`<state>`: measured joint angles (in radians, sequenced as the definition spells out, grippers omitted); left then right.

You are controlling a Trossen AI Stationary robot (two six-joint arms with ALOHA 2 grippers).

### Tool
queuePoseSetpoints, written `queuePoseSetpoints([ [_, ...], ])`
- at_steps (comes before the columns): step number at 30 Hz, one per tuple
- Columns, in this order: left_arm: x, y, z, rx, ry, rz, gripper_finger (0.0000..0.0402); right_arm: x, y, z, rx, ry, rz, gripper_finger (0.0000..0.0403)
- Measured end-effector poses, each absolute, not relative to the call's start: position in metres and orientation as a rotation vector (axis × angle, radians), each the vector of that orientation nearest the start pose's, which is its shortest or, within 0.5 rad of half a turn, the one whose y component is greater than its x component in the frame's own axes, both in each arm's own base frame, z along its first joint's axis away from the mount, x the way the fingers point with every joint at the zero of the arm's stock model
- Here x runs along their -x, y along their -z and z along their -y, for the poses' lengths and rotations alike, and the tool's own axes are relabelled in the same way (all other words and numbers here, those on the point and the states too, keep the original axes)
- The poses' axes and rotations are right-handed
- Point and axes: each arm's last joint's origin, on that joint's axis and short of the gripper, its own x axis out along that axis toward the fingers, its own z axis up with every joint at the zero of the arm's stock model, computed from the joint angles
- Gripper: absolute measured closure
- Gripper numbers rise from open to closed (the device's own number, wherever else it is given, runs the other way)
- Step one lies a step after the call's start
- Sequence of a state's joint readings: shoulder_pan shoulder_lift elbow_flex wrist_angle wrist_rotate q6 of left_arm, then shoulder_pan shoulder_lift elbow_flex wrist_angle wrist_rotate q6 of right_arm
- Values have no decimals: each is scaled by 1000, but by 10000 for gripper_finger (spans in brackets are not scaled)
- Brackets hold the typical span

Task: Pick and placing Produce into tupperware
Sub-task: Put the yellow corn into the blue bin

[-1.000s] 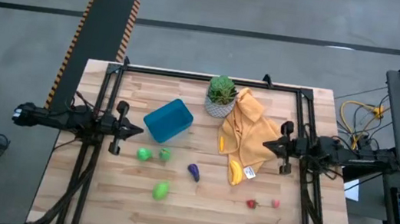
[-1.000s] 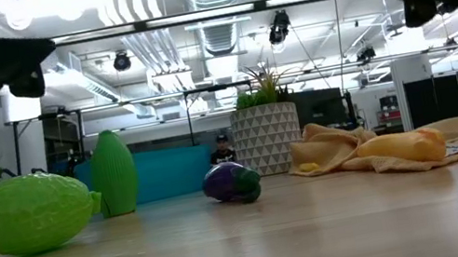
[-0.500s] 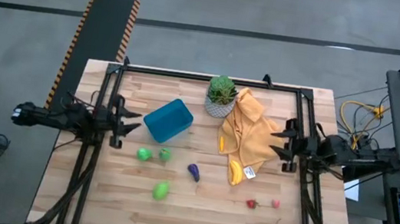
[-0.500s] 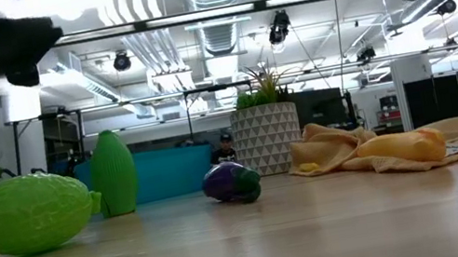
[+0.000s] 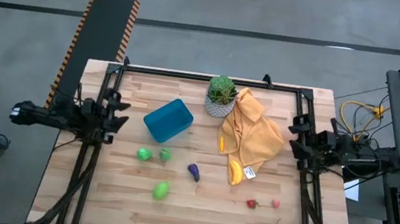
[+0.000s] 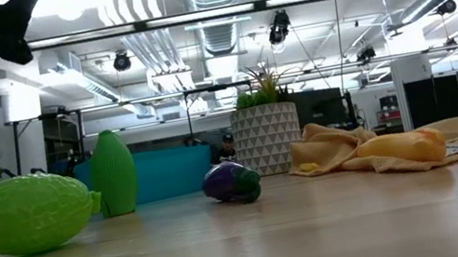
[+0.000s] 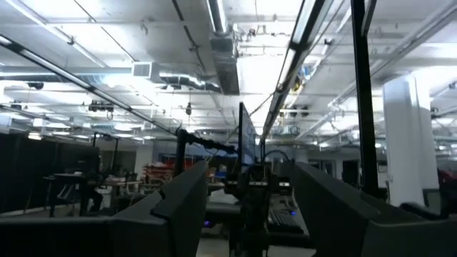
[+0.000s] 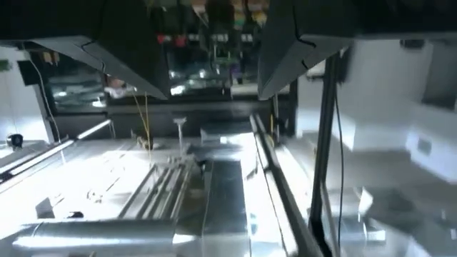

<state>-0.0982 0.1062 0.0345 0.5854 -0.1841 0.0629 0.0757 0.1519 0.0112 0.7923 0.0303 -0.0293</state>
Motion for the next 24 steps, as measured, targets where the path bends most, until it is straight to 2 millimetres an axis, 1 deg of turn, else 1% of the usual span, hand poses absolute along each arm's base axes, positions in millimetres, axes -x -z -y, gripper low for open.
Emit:
queuePoseSetpoints([
  [2,-91,-221,4,8,-101,506,209,-89,-235,-6,16,-34,633,196],
  [4,-91,-221,4,7,-101,505,209,-91,-249,-7,34,-60,597,196],
  [5,-92,-221,4,7,-101,501,209,-94,-257,-9,46,-88,550,196],
  [7,-92,-221,4,5,-101,497,209,-102,-270,-12,64,-137,393,196],
  [10,-91,-221,4,-22,-108,500,209,-117,-288,-17,65,-161,128,197],
  [13,-92,-221,4,-38,-112,496,209,-130,-305,-22,35,-171,-119,197],
  [16,-93,-220,4,-39,-111,486,209,-141,-321,-28,-36,-187,-352,197],
  [19,-93,-220,4,-46,-113,482,209,-153,-336,-37,-112,-183,-526,197],
  [24,-92,-220,4,-59,-120,490,209,-180,-351,-49,-147,-142,-710,198],
])
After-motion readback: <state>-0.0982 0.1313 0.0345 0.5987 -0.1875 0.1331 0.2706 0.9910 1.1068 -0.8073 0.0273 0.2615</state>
